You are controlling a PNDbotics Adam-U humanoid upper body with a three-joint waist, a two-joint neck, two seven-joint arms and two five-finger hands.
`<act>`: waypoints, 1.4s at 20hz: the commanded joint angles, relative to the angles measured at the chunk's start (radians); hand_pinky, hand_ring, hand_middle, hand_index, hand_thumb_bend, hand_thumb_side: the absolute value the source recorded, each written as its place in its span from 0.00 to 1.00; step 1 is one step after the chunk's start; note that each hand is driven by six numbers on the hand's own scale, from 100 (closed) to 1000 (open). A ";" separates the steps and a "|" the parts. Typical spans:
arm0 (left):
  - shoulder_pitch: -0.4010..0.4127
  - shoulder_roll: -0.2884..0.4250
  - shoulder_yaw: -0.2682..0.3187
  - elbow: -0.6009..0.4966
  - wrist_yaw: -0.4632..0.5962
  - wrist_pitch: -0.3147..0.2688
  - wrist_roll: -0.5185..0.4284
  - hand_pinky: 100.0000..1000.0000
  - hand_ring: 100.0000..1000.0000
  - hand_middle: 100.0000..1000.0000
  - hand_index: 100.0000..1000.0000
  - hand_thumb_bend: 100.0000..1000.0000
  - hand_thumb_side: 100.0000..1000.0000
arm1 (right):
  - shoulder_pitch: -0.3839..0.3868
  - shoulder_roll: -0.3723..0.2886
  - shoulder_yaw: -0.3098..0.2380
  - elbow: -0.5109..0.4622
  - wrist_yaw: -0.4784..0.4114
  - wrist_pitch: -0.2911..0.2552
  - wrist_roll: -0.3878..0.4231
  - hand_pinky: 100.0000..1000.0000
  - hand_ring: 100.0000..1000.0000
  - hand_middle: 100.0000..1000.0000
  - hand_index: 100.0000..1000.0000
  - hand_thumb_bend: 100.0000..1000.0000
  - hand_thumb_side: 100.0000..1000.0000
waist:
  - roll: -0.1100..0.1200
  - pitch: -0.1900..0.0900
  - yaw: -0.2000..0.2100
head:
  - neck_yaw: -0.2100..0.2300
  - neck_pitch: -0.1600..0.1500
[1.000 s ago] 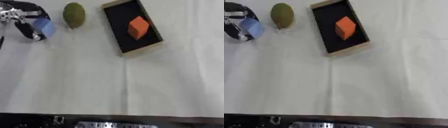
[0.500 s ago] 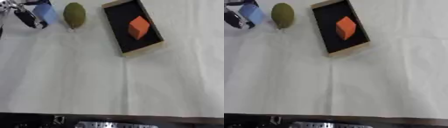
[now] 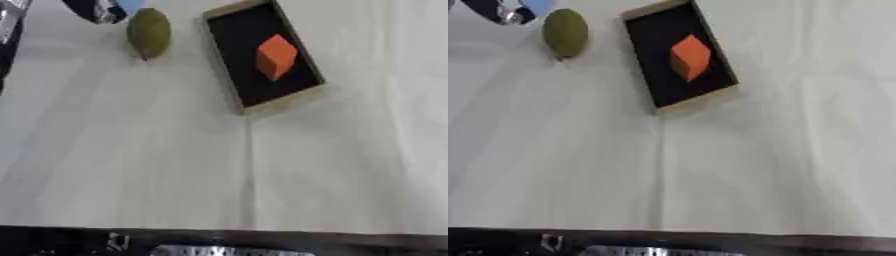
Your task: Pick up objects on the table and place them in the box.
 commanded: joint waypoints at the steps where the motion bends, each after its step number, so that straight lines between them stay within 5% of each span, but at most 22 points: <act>1: -0.047 -0.038 -0.001 0.007 -0.005 0.001 -0.013 0.77 0.67 0.58 0.69 0.09 0.00 | -0.012 -0.028 -0.005 -0.015 -0.008 -0.002 0.003 0.85 0.78 0.65 0.87 0.00 0.58 | 0.003 -0.025 -0.005 | 0.004 -0.002; 15: -0.114 -0.224 0.002 0.176 -0.119 0.022 0.041 0.77 0.67 0.58 0.69 0.13 0.00 | -0.038 -0.015 0.005 -0.015 -0.023 0.001 0.020 0.85 0.79 0.65 0.87 0.00 0.58 | 0.018 -0.010 -0.049 | 0.025 -0.016; 28: -0.117 -0.297 0.024 0.303 -0.258 0.048 0.162 0.78 0.70 0.61 0.73 0.20 0.00 | -0.058 0.004 0.013 -0.015 -0.033 0.006 0.036 0.85 0.79 0.65 0.87 0.00 0.59 | 0.025 0.015 -0.079 | 0.036 -0.033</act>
